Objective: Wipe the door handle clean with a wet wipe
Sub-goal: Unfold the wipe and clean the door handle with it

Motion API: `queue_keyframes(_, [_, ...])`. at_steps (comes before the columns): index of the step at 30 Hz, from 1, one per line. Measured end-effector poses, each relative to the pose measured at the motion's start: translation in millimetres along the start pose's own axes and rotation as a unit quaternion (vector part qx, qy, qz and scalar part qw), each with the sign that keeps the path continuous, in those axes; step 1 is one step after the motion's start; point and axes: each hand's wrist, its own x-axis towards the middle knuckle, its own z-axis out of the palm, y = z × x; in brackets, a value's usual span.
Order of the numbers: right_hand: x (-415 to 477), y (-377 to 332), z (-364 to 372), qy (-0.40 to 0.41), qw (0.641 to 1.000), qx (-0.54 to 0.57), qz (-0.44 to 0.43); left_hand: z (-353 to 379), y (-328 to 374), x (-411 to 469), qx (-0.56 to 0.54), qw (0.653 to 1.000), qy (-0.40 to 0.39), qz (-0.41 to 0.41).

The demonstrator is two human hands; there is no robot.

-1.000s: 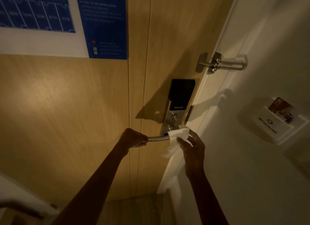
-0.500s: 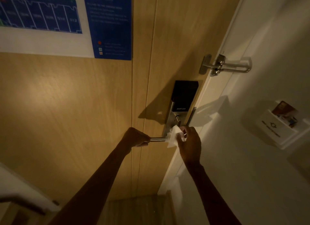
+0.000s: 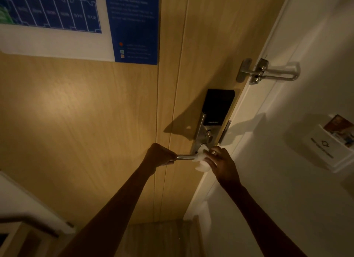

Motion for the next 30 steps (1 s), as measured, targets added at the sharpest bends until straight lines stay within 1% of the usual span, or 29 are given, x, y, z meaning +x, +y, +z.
queue_keyframes(1, [-1.0, 6.1, 3.1, 0.017, 1.0, -0.013, -0.009, 0.4, -0.1, -0.7, 0.0, 1.0, -0.001, 0.002])
queue_keyframes(2, [-1.6, 4.3, -0.9, 0.009, 1.0, -0.016, -0.01, 1.0, -1.0, -0.4, 0.0, 1.0, -0.001, 0.005])
queue_keyframes(5, [-3.1, -10.7, 4.2, 0.027, 0.999, 0.011, -0.034, 2.2, -2.8, -3.0, -0.014, 1.0, 0.021, 0.01])
queue_keyframes(8, [12.1, -44.7, 15.5, -0.005, 0.997, 0.008, -0.079, 2.0, -2.4, -4.2, -0.031, 0.999, 0.023, 0.007])
queue_keyframes(10, [19.7, -51.6, 12.2, -0.04, 0.995, -0.008, -0.092, -0.3, -1.7, -6.4, -0.018, 1.0, 0.013, 0.01])
queue_keyframes(12, [19.1, -38.8, -1.9, -0.059, 0.994, -0.024, -0.086, -1.5, -1.4, -5.8, 0.011, 0.999, 0.007, 0.034])
queue_keyframes(13, [16.8, -30.1, -10.6, -0.055, 0.995, -0.032, -0.072, -1.6, -2.4, -4.6, 0.02, 0.999, 0.014, 0.038])
queue_keyframes(16, [7.5, -11.6, -21.3, -0.006, 0.998, -0.056, -0.019, -0.5, -2.7, -4.0, 0.016, 0.999, 0.022, 0.024])
queue_keyframes(18, [3.7, -23.4, -9.6, 0.002, 0.999, -0.031, 0.01, -0.5, -1.6, -5.7, 0.024, 0.999, 0.012, 0.036])
queue_keyframes(20, [2.8, -45.2, 6.9, -0.005, 1.0, 0.016, 0.012, -0.7, -1.2, -7.2, 0.016, 0.999, 0.015, 0.037])
queue_keyframes(22, [6.0, -54.2, 14.6, -0.016, 1.0, 0.021, 0.002, -1.1, -1.3, -8.0, 0.004, 0.999, 0.02, 0.03])
queue_keyframes(24, [9.3, -43.2, 6.6, -0.028, 1.0, 0.002, 0.007, -1.3, -1.3, -7.4, 0.006, 0.999, 0.018, 0.03])
queue_keyframes(25, [9.0, -34.6, -0.1, -0.028, 0.999, -0.005, 0.023, -1.6, -2.0, -7.7, 0.006, 0.999, 0.013, 0.03])
queue_keyframes(27, [5.3, -18.0, -10.5, -0.005, 0.998, -0.031, 0.047, -2.9, -2.5, -8.7, 0.001, 1.0, 0.006, 0.029])
queue_keyframes(30, [0.6, -25.0, 0.8, 0.001, 0.997, -0.076, 0.005, -7.2, -3.4, -8.2, 0.042, 0.997, -0.008, 0.06])
